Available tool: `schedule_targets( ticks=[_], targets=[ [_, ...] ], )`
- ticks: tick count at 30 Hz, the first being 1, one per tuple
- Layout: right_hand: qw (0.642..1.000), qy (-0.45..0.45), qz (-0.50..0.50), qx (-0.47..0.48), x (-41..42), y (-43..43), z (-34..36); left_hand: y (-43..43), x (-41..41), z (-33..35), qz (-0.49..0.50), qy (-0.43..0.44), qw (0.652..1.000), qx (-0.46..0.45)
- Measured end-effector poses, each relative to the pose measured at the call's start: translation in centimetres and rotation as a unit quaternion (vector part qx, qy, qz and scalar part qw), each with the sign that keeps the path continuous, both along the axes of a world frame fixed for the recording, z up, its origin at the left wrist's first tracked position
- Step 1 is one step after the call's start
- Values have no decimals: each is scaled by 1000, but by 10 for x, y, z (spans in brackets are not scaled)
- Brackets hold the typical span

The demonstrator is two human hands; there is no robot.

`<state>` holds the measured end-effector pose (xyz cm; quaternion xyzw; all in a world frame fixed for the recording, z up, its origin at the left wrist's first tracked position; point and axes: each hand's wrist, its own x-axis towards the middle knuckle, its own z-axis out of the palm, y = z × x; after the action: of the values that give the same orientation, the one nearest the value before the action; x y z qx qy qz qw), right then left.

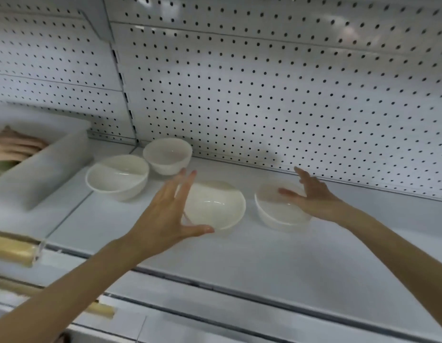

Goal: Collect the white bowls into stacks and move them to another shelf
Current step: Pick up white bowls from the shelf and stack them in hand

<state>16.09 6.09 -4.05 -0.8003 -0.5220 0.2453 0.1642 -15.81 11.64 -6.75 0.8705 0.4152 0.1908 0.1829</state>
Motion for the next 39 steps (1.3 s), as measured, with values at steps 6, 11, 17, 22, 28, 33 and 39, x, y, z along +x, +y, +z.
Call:
schedule_targets(
  ticks=[6, 11, 17, 22, 28, 33, 39],
  targets=[
    [993, 35, 95, 64, -58, 56, 19, 14, -56, 18, 86, -50, 993, 57],
    [981, -6, 187, 45, -111, 82, 19, 37, -98, 16, 182, -96, 978, 26],
    [977, 22, 210, 26, -142, 98, 13, 60, -122, -2, 214, -118, 969, -35],
    [983, 13, 183, 20, -161, 115, 9, 79, -123, -10, 239, -200, 942, -120],
    [993, 49, 111, -2, -167, 154, 0, 97, -123, -19, 223, -189, 944, -154],
    [990, 92, 104, -25, -169, 175, 2, 106, -123, -27, 222, -203, 940, -162],
    [984, 129, 100, -74, -161, 195, -6, 101, -120, -28, 239, -213, 932, -168]
  ],
)
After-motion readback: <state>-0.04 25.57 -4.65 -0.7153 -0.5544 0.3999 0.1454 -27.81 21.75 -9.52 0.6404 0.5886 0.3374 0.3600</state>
